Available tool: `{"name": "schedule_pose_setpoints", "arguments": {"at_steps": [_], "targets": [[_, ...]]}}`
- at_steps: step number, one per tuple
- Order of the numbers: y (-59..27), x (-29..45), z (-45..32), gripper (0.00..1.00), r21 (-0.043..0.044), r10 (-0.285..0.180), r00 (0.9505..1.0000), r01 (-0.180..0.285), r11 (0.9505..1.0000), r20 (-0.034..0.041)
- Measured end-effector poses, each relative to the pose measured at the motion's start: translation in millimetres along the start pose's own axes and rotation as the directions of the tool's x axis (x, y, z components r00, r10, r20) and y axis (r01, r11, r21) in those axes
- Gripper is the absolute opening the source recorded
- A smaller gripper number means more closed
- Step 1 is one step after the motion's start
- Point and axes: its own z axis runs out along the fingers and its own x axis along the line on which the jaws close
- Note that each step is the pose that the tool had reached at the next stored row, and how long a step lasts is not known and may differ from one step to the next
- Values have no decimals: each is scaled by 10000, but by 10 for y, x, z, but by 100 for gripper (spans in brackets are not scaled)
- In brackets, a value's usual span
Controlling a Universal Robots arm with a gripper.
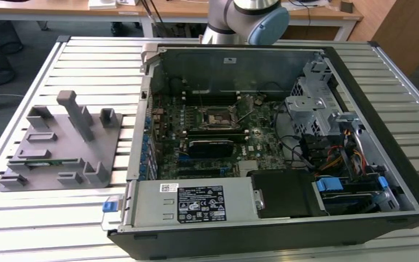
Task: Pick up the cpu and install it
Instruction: 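Pick up the cpu and move it towards the insertion slot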
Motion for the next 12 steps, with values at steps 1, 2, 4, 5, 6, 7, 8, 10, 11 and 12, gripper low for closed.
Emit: {"name": "schedule_pose_setpoints", "arguments": {"at_steps": [1, 2, 4, 5, 6, 7, 8, 10, 11, 12], "targets": [[2, 0, -24, 54, 0, 0, 10000, 0, 10000, 3], [4, 1, -46, 54, -1, 0, 10000, 0, 10000, 6], [8, 2, -93, 54, -1, 0, 10000, 0, 10000, 12], [10, 3, -118, 54, -1, 0, 10000, 0, 10000, 14], [12, 3, -142, 54, 0, -1, 10000, 1, 10000, 16], [14, 3, -165, 54, -1, -1, 10000, 1, 10000, 21], [16, 4, -189, 54, -2, -1, 10000, 1, 10000, 25], [20, 5, -239, 54, -1, -1, 10000, 1, 10000, 32], [22, 6, -264, 54, -1, -1, 10000, 1, 10000, 35], [24, 6, -289, 54, -1, -1, 10000, 1, 10000, 39]]}}
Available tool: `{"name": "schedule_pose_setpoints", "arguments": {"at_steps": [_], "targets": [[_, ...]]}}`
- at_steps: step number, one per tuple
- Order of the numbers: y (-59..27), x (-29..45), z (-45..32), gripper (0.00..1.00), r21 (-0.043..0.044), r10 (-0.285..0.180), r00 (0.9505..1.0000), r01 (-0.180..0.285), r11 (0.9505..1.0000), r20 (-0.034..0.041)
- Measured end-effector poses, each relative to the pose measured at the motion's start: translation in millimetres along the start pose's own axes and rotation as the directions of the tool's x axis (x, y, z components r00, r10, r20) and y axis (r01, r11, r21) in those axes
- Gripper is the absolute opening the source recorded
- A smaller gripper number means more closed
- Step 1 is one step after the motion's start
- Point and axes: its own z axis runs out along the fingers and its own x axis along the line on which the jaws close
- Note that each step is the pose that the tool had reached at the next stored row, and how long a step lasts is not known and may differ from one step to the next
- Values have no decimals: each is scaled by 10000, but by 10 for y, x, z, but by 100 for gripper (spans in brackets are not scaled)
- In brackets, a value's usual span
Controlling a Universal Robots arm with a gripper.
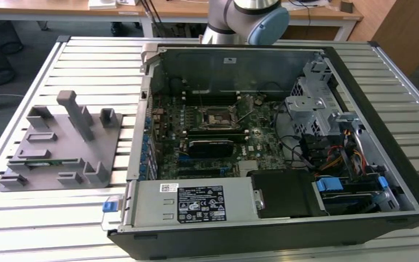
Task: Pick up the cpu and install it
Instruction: 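Pick up the cpu and move it towards the insertion slot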
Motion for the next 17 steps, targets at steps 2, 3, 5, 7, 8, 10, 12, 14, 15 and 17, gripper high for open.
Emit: {"name": "schedule_pose_setpoints", "arguments": {"at_steps": [2, 3, 5, 7, 8, 10, 12, 14, 15, 17], "targets": [[3, 0, -36, 54, 0, -1, 10000, 1, 10000, 7], [3, 0, -39, 54, -1, -1, 10000, 1, 10000, 9], [3, 0, -39, 54, -2, -1, 10000, 1, 10000, 10], [4, 0, -42, 54, 0, -1, 10000, 1, 10000, 7], [4, 0, -42, 54, 0, -1, 10000, 1, 10000, 8], [4, 0, -42, 54, -1, -1, 10000, 1, 10000, 8], [5, -12, -44, 54, 1, 1, 10000, -1, 10000, 5], [5, -34, -43, 54, 0, -1, 10000, 1, 10000, 7], [6, -48, -43, 54, 0, 0, 10000, 0, 10000, 7], [7, -77, -42, 54, -1, -1, 10000, 1, 10000, 7]]}}
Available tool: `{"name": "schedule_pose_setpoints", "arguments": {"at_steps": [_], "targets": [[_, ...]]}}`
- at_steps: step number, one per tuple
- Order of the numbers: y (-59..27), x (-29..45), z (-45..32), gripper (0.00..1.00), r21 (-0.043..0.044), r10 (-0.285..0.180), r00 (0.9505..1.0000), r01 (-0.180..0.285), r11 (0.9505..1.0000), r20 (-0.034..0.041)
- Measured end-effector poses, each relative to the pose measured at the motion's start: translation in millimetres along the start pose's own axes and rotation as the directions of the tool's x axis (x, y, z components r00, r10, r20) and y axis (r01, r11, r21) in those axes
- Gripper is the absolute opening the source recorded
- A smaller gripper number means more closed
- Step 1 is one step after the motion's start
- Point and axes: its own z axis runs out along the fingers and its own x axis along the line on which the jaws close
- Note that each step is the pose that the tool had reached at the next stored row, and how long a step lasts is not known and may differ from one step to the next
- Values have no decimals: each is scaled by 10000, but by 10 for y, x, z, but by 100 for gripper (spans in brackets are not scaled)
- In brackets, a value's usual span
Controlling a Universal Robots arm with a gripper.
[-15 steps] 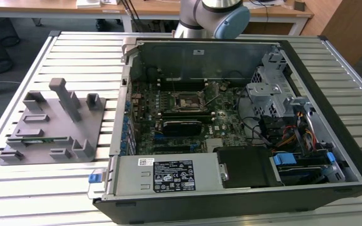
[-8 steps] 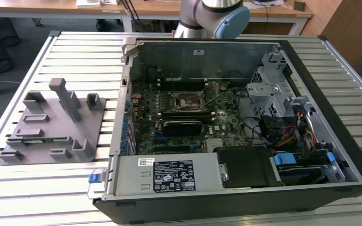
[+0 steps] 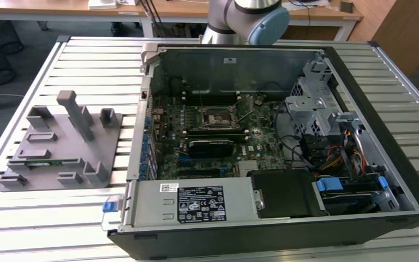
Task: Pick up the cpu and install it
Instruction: 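Pick up the cpu and move it towards the insertion slot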
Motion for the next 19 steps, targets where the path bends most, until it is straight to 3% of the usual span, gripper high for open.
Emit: {"name": "schedule_pose_setpoints", "arguments": {"at_steps": [19], "targets": [[8, -183, 0, 54, 0, 0, 10000, 0, 10000, 0]]}}
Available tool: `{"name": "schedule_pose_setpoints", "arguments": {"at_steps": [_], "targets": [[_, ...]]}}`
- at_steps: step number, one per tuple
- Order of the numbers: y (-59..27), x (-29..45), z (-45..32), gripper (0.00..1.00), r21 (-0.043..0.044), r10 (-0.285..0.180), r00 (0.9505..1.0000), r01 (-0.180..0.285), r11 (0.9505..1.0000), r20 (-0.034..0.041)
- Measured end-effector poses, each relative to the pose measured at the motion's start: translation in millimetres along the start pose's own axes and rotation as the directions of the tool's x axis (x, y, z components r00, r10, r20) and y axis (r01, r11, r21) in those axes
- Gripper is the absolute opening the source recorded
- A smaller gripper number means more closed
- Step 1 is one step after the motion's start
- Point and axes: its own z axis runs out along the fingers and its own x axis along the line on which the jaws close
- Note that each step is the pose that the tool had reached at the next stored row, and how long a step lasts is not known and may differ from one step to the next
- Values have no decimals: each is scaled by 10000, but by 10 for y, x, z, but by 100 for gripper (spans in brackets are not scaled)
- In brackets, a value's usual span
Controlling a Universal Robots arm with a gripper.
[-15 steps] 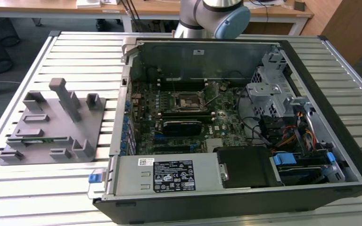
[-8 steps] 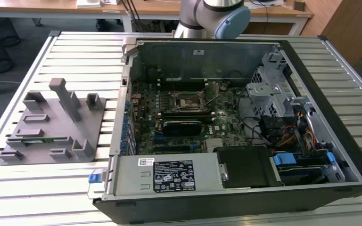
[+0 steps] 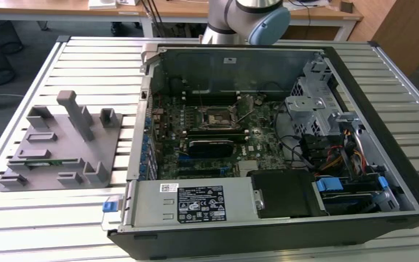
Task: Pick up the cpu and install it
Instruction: 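Pick up the cpu and move it towards the insertion slot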
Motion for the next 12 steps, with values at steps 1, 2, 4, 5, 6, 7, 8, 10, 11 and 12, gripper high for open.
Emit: {"name": "schedule_pose_setpoints", "arguments": {"at_steps": [1, 2, 4, 5, 6, 7, 8, 10, 11, 12], "targets": [[0, -8, 0, 54, 0, 0, 10000, 0, 10000, 0], [1, -16, 0, 54, 1, 0, 10000, 0, 10000, 0], [1, -32, 0, 54, 0, 0, 10000, 0, 10000, 0], [2, -40, 0, 54, 0, 0, 10000, 0, 10000, 1], [2, -48, 0, 54, 0, 0, 10000, 0, 10000, 0], [3, -57, 0, 54, 0, 1, 10000, -1, 10000, 0], [3, -66, 0, 54, 0, 0, 10000, 0, 10000, 0], [3, -81, 1, 54, 0, 0, 10000, 0, 10000, 1], [4, -87, 1, 54, 0, 1, 10000, -1, 10000, 0], [4, -93, 1, 54, 0, 1, 10000, -1, 10000, 0]]}}
